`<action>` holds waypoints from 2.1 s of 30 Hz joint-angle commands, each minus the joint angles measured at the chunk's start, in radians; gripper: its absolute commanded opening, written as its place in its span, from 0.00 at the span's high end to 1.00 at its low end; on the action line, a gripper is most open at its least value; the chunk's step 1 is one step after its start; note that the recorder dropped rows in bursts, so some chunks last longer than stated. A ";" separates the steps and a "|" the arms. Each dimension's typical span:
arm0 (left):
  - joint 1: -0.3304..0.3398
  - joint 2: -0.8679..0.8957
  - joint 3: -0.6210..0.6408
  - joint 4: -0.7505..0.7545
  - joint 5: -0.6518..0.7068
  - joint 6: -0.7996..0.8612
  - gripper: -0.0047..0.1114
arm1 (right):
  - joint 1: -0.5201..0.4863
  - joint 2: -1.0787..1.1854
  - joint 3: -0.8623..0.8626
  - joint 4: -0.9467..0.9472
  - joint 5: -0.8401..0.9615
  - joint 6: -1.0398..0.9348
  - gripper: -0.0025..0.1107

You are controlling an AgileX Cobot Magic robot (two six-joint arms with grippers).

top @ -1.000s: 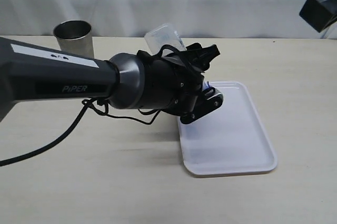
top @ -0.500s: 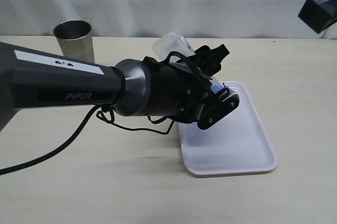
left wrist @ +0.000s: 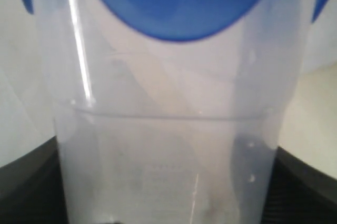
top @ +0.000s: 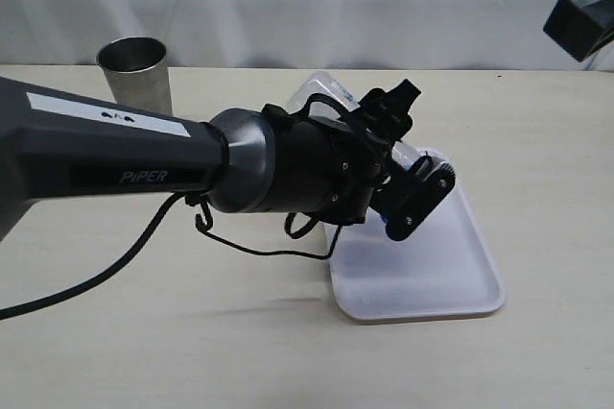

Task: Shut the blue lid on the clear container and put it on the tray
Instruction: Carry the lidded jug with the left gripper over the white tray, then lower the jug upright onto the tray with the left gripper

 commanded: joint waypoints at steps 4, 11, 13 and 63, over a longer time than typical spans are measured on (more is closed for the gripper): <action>0.081 -0.005 -0.010 -0.265 -0.445 -0.230 0.96 | -0.004 -0.004 0.005 0.007 0.011 -0.017 0.94; 0.169 0.010 -0.010 -0.531 -0.839 -0.426 0.96 | -0.004 -0.004 0.005 0.007 0.014 -0.028 0.94; 0.188 0.030 -0.010 -0.529 -0.929 -0.557 0.96 | -0.004 -0.004 0.005 0.007 0.014 -0.028 0.94; 0.312 0.347 -0.010 -0.510 -1.557 -0.873 0.27 | -0.004 -0.004 0.005 0.007 0.021 -0.031 0.94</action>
